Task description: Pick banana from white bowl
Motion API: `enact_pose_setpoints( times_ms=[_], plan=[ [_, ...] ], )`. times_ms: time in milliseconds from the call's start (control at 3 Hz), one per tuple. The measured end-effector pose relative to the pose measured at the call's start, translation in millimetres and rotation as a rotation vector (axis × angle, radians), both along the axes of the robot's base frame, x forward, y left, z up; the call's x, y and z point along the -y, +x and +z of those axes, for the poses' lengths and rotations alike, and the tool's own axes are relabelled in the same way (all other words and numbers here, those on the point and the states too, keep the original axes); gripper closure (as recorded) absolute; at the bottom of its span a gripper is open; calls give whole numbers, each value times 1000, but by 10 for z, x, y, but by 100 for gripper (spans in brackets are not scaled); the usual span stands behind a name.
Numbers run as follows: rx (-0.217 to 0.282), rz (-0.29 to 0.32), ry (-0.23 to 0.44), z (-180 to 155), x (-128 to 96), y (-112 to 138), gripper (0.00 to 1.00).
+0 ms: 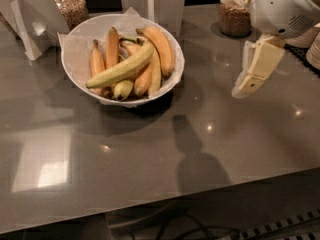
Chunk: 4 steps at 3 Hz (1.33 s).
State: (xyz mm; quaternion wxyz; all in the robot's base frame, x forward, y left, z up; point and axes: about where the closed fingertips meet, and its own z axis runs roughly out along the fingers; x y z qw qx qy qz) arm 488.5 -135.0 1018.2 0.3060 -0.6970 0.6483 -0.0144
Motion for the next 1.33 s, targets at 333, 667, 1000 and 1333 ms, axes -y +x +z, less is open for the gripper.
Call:
enact_pose_setpoints(
  times_ms=[333,667,1000,1333],
  plan=[
    [49,217,78,77,-435,197,0],
    [81,406,99,63,-885,318,0],
    [81,407,99,63,-886,318,0],
    [93,428,89,20,-937,358,0]
  ],
)
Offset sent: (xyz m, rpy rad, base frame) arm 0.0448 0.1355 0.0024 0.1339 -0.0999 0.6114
